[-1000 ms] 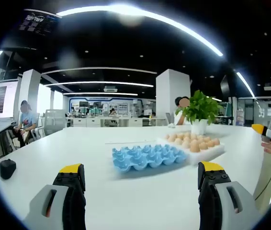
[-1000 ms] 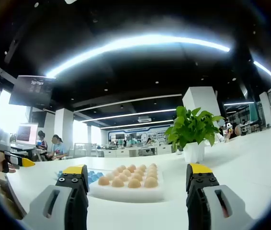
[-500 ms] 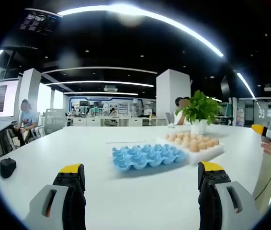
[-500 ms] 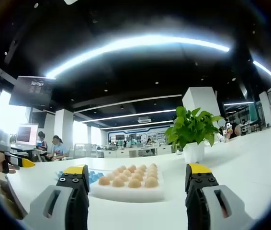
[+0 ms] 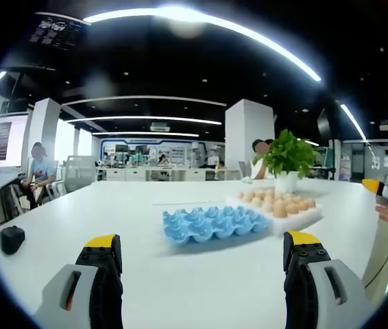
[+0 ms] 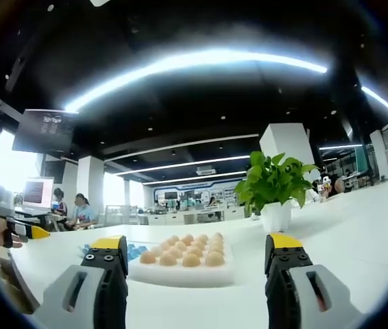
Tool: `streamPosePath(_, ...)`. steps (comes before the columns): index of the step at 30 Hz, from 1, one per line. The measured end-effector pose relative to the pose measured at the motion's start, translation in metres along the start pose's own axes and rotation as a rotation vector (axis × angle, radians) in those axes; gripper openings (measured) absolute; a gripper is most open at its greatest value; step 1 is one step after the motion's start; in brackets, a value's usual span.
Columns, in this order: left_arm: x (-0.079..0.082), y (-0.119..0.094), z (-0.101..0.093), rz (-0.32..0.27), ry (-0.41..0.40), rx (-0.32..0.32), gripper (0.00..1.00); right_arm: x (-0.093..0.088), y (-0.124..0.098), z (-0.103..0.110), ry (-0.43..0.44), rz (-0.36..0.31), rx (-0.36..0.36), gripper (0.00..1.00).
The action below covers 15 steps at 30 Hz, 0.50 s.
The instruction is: Pick up the eggs on the table and place them into the egg tray on the table
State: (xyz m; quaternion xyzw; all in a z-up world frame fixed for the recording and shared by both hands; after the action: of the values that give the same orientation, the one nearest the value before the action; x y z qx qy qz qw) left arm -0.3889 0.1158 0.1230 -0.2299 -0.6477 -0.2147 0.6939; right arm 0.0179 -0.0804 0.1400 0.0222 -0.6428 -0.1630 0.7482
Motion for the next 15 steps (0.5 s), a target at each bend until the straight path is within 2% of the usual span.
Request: streamPosePath(15, 0.0011, 0.0009, -0.0007, -0.003, 0.001, 0.000, 1.00, -0.0015, -0.0010, -0.0015, 0.007, 0.003, 0.001, 0.85)
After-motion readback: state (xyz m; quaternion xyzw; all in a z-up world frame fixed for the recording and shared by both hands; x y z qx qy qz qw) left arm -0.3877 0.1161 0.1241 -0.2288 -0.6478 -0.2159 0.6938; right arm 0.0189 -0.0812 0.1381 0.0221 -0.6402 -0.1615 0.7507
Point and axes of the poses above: the point that each gripper's makers call its tool centre point, and the gripper's own axes: y roughly forward along the fingers, z roughly to its left, x roughly out of its top, the point moved 8 cm from there along -y, roughly backward along the fingers, and after that the axes turned 6 degrees about y, right-handed, at the moved point
